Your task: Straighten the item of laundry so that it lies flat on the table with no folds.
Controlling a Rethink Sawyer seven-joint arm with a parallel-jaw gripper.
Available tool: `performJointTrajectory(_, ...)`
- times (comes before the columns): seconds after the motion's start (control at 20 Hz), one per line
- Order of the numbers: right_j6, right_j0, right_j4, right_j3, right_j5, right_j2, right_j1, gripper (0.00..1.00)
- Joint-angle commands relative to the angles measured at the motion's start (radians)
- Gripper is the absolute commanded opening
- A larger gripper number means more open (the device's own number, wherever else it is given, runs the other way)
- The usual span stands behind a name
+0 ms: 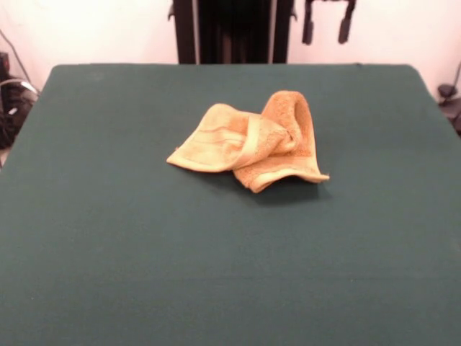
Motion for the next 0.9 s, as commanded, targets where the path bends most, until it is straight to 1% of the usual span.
performJointTrajectory(0.05, 0.317, -0.018, 0.062, 0.149, -0.155, 0.046, 0.106, 1.00)
performJointTrajectory(0.25, 0.281, -0.041, 0.046, 0.131, -0.160, 0.040, 0.124, 1.00)
performJointTrajectory(0.45, 0.280, -0.046, 0.035, 0.111, -0.229, 0.032, 0.182, 1.00)
performJointTrajectory(0.6, 0.274, -0.041, 0.035, 0.102, -0.232, 0.028, 0.185, 1.00)
performJointTrajectory(0.7, 0.262, -0.038, 0.037, 0.094, -0.204, 0.023, 0.167, 1.00)
performJointTrajectory(0.9, 0.226, -0.026, 0.044, 0.053, -0.107, 0.008, 0.127, 1.00)
